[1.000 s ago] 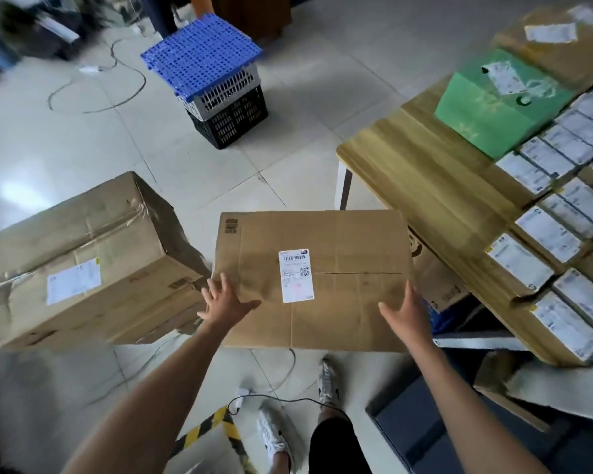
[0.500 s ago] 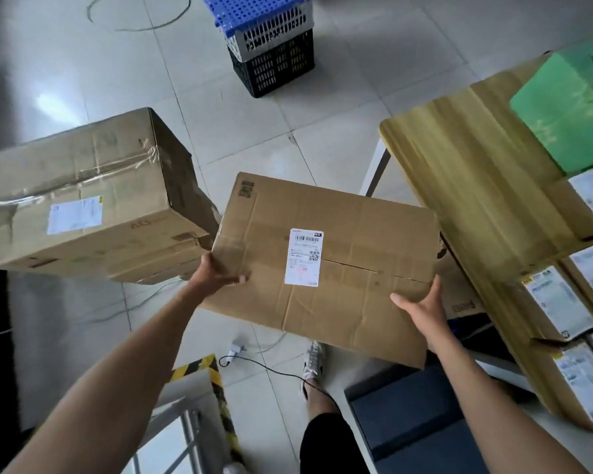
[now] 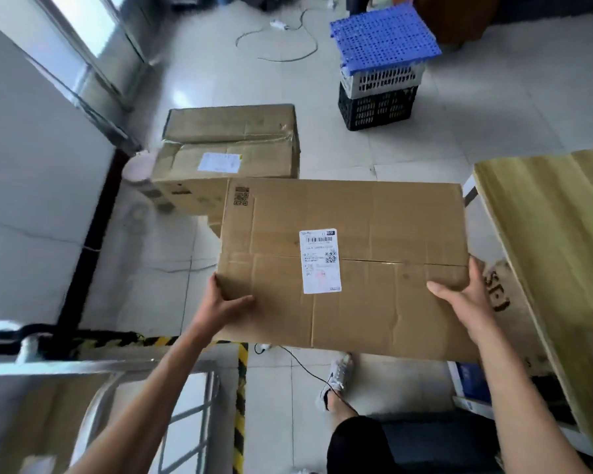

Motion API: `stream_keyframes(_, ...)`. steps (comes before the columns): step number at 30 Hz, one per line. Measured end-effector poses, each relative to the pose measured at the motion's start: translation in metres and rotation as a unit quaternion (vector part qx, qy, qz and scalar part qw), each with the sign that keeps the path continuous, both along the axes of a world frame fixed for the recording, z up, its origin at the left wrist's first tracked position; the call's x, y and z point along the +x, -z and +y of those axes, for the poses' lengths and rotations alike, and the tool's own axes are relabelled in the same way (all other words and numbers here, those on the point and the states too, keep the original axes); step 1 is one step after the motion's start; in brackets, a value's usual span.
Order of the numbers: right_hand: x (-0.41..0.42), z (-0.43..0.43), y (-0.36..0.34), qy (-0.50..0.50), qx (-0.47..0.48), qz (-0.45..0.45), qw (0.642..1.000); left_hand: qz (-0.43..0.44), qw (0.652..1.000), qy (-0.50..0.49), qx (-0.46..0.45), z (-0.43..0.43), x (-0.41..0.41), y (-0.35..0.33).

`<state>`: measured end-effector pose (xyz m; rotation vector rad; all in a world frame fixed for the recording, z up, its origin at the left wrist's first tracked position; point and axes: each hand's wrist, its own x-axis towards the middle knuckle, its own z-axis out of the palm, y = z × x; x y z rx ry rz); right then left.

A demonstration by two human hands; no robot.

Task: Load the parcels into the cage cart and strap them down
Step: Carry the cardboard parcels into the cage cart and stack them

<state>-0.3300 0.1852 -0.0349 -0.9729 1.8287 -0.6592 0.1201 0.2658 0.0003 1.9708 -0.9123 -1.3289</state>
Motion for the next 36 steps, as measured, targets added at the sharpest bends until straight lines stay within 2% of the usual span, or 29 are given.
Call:
stream_keyframes(4,0.09,0.013,-0.045,-0.112,-0.047,-0.025,0.992,-0.084,0.991,-0.097,-0.028,0.105,0.064,-0.031)
stream_keyframes(8,0.192,0.043,-0.077,-0.21,-0.078,-0.063,0.973,-0.144,0.964,-0.22,-0.045,0.23,0.125,-0.059)
stream_keyframes(15,0.391,0.146,-0.108,-0.407,-0.094,-0.087,0.904,-0.119,0.893,-0.434,-0.029,0.468,0.193,-0.086)
stream_keyframes(20,0.503,0.233,-0.094,-0.527,-0.044,-0.089,0.844,-0.08,0.833,-0.547,-0.027,0.6,0.197,-0.079)
stream_keyframes(25,0.589,0.287,-0.075,-0.605,-0.003,-0.068,0.793,-0.056,0.774,-0.63,-0.007,0.675,0.19,-0.062)
stream_keyframes(29,0.648,0.307,-0.055,-0.657,0.001,-0.047,0.752,-0.046,0.731,-0.681,0.014,0.698,0.196,-0.053)
stream_keyframes(32,0.701,0.315,-0.053,-0.69,-0.014,-0.04,0.722,-0.028,0.715,-0.698,0.031,0.704,0.213,-0.042)
stream_keyframes(36,0.76,0.317,-0.047,-0.713,-0.005,-0.029,0.701,-0.02,0.697,-0.715,0.048,0.707,0.237,-0.028)
